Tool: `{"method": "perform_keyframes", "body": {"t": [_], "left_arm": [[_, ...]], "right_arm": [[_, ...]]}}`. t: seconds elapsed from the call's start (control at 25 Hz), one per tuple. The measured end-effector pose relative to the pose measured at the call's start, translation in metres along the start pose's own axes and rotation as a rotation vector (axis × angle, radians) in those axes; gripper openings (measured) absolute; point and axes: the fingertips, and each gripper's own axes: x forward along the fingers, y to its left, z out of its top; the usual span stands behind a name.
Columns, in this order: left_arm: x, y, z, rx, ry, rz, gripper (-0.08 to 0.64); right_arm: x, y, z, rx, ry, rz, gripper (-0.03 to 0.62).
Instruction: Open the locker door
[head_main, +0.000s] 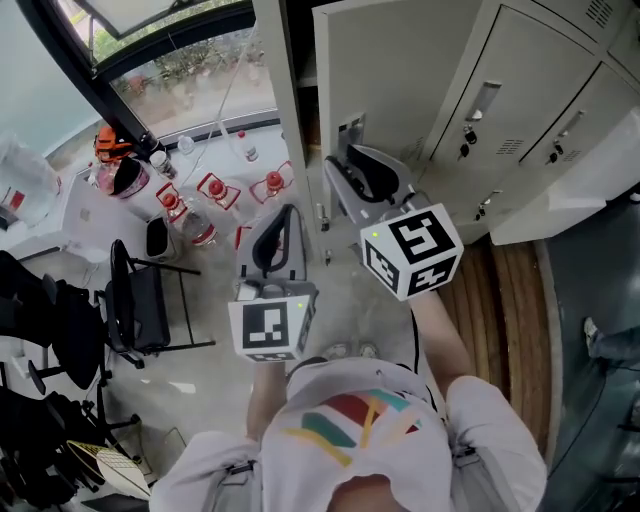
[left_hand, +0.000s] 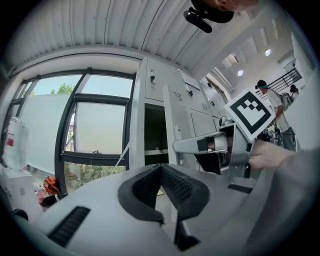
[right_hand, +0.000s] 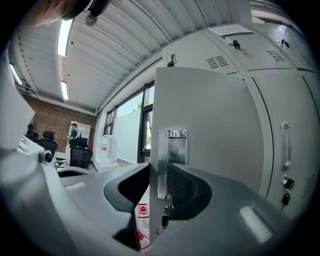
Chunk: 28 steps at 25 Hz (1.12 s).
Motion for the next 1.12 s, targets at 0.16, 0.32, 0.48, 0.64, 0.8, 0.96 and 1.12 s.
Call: {"method": "perform_keyframes", "body": {"t": [0.16,0.32,0.48,0.64,0.8,0.96,1.12], "left_arm": [[0.008,-0.014,0.003,0.007,-0.021,-0.054,0.015],[0.017,-0.029,0.003,0.006,-0.006,-0.093,0.015],[0.023,-0.043,0.005,-0.007,-0.009,-0.128,0.015],[0.029,-0.057,0.007,-0.013,-0.013,-0.172,0.015],[0.035,-0.075,0.005,-0.017,-0.019,-0.225,0.015],[0.037,-0.093,0.002,-0.021,-0.013,-0.274,0.015],[0.039,-0.109,0.002,-0.025,-0.013,-0.317,0.015]], "right_arm": [[-0.018,0.002,0.000,0.013,-0.005,-0.012,0.103],[-0.036,-0.001,-0.001,0.018,-0.012,-0.038,0.106],[-0.052,-0.003,-0.001,0.023,-0.014,-0.061,0.110],[-0.069,-0.006,-0.001,0.024,-0.011,-0.084,0.117],[-0.086,-0.011,-0.001,0.030,-0.016,-0.119,0.126],[-0.100,-0.018,-0.001,0.023,-0.031,-0.158,0.132],[-0.116,-0.027,-0.003,0.015,-0.034,-0.226,0.135]]}}
